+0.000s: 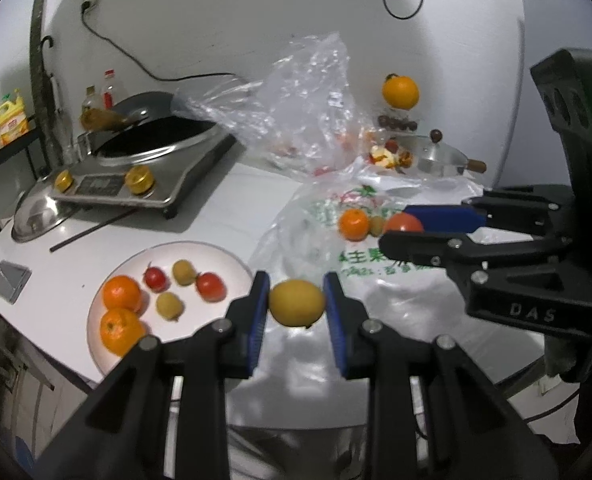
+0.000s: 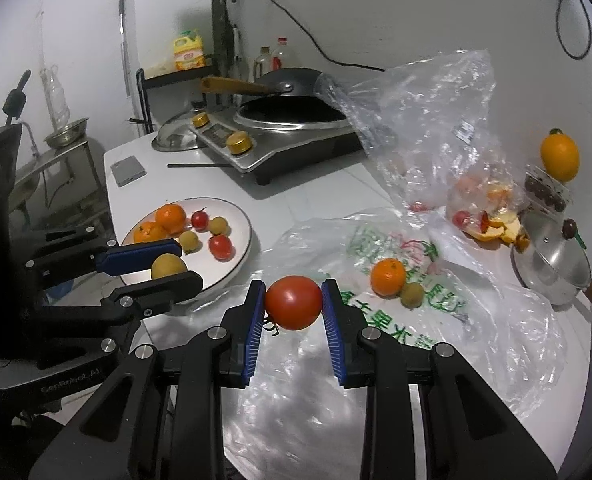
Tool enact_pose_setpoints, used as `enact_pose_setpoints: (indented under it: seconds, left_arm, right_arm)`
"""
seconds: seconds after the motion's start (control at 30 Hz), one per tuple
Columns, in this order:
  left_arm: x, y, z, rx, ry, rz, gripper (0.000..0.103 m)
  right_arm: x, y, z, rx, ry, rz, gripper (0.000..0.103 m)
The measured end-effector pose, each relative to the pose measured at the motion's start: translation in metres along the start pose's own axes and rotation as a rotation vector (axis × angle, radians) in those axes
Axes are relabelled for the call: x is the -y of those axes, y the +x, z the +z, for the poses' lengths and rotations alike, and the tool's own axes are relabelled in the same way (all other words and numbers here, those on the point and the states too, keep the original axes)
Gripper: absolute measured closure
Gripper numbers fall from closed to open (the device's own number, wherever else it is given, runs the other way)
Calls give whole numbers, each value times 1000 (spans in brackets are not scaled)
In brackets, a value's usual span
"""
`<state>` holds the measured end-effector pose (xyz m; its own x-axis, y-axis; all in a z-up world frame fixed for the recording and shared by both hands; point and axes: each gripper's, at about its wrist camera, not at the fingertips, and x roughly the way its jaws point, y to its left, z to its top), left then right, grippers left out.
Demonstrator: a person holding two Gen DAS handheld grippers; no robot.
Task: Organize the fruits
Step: 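Carry the tomato and the yellow fruit over the white plate with both tools, then lower the tomato onto the plate and open the right tool while the left tool releases the yellow fruit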
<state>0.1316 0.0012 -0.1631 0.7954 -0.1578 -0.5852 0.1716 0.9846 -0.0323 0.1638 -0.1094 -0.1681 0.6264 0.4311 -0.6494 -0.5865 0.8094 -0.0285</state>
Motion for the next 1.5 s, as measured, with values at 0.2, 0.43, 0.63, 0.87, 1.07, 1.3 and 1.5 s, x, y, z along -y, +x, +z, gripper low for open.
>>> enact_pose_setpoints:
  seconds: [0.2, 0.43, 0.63, 0.87, 1.07, 1.3, 1.5]
  left_arm:
    - [-21, -4, -11, -4, -29, 22, 75]
    - [-45, -4, -21, -11, -58, 48, 75]
    - [-65, 6, -32, -37, -85, 81, 75]
    - [-84, 17, -44, -71, -102, 106, 75]
    - [-91, 26, -51, -92, -94, 123, 75]
    - [-96, 33, -56, -107, -84, 133, 75]
    - [-99, 34, -60, -116, -84, 126, 74]
  right_arm:
    - [-18, 9, 4, -16, -28, 11, 72]
    - [-36, 22, 10, -36, -51, 27, 72]
    - [-48, 33, 13, -55, -70, 39, 72]
    - [-59, 50, 14, -84, -83, 54, 72]
    - [-68, 65, 17, -103, -96, 69, 72]
    - [-76, 80, 19, -123, -109, 82, 72]
    - [-83, 87, 21, -134, -118, 85, 72]
